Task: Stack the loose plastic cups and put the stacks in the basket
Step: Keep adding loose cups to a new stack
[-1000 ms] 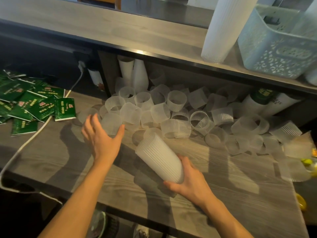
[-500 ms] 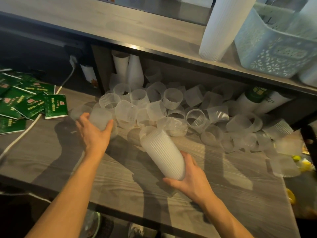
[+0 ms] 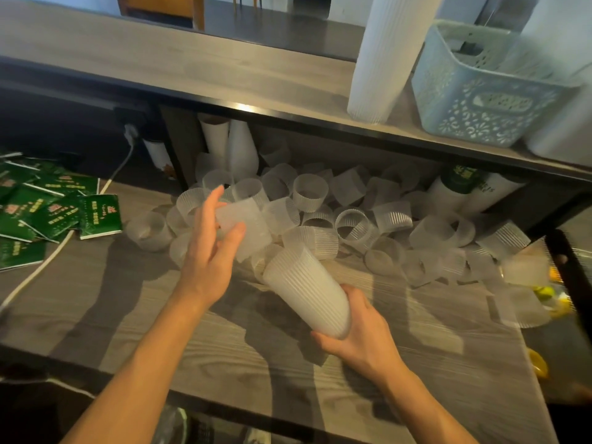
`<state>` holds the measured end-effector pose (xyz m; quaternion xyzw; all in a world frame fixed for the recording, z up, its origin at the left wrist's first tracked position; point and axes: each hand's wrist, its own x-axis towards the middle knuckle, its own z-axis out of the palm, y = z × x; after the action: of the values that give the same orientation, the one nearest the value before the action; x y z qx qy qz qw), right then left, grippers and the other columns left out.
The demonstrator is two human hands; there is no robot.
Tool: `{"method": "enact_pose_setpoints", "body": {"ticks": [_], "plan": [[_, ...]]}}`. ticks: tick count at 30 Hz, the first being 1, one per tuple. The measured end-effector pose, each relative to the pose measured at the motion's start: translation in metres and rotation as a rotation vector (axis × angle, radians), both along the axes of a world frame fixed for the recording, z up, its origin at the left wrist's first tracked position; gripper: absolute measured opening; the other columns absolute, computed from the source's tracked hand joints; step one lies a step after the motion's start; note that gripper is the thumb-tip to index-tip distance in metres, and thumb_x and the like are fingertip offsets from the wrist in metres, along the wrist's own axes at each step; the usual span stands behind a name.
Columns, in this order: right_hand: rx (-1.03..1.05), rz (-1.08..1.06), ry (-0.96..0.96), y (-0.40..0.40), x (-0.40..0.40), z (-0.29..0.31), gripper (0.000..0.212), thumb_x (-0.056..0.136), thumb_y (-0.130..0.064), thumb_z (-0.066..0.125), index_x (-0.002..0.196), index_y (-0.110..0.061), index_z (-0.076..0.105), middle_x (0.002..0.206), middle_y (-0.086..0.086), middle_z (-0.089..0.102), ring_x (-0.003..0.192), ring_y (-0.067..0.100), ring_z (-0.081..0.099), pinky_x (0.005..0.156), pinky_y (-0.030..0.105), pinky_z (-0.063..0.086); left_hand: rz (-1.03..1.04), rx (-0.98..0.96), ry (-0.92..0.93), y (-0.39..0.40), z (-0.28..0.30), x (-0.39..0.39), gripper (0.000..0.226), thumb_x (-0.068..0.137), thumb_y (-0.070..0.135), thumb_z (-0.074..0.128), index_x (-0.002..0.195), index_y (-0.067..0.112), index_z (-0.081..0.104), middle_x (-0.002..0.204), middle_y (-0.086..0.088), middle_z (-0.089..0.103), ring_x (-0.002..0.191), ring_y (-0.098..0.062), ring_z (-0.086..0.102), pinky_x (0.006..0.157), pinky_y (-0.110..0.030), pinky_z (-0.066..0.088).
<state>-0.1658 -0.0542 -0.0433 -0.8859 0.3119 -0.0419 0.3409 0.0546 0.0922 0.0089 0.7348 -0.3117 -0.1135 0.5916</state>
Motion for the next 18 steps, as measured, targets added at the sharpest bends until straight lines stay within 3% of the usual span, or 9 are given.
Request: {"method": "enact_pose_setpoints", "body": {"ticks": [2, 4, 8, 14, 18], "plan": [[-0.001, -0.010, -0.011, -0.003, -0.004, 0.003, 0.084, 0.059, -0.070, 0.063, 0.127, -0.029, 0.038, 0.116, -0.011, 0.051, 0.102, 0.013, 0.056, 0.083, 0.040, 0.051, -0.066, 0.046, -0.057, -0.004, 0.006, -0.005, 0.066, 0.086, 0.056, 0.041, 0.149, 0.042, 0.025, 0.132, 0.007, 0.047, 0.111, -0.008, 0.051, 0.096, -0.014, 0.040], [0.001, -0.022, -0.023, -0.007, -0.007, 0.005, 0.082, 0.058, -0.069, 0.064, 0.126, -0.030, 0.039, 0.115, -0.011, 0.051, 0.103, 0.014, 0.056, 0.083, 0.041, 0.051, -0.152, 0.072, -0.070, -0.009, 0.011, -0.010, 0.069, 0.086, 0.055, 0.040, 0.152, 0.038, 0.025, 0.129, 0.010, 0.050, 0.101, -0.007, 0.053, 0.086, -0.006, 0.038], [-0.023, -0.011, -0.037, -0.013, -0.013, 0.006, 0.083, 0.058, -0.069, 0.066, 0.127, -0.031, 0.040, 0.116, -0.013, 0.050, 0.104, 0.012, 0.055, 0.084, 0.038, 0.050, -0.287, 0.136, -0.077, -0.019, 0.017, -0.019, 0.069, 0.086, 0.059, 0.040, 0.150, 0.035, 0.034, 0.133, 0.017, 0.051, 0.115, 0.002, 0.049, 0.097, -0.008, 0.032], [-0.076, 0.048, -0.040, -0.014, -0.016, 0.009, 0.084, 0.061, -0.068, 0.068, 0.131, -0.033, 0.039, 0.116, -0.016, 0.048, 0.106, 0.012, 0.055, 0.086, 0.036, 0.048, -0.403, 0.260, -0.134, -0.031, 0.018, -0.028, 0.062, 0.090, 0.057, 0.042, 0.148, 0.034, 0.039, 0.135, 0.030, 0.048, 0.128, 0.013, 0.037, 0.100, -0.003, 0.025], [-0.033, 0.035, -0.048, -0.013, -0.017, 0.004, 0.083, 0.061, -0.065, 0.071, 0.131, -0.034, 0.039, 0.116, -0.017, 0.049, 0.106, 0.011, 0.056, 0.085, 0.037, 0.049, -0.483, 0.327, -0.093, -0.032, 0.006, -0.050, 0.075, 0.087, 0.073, 0.021, 0.154, 0.039, 0.020, 0.153, 0.031, 0.024, 0.140, 0.016, 0.010, 0.106, -0.001, 0.006]]}}
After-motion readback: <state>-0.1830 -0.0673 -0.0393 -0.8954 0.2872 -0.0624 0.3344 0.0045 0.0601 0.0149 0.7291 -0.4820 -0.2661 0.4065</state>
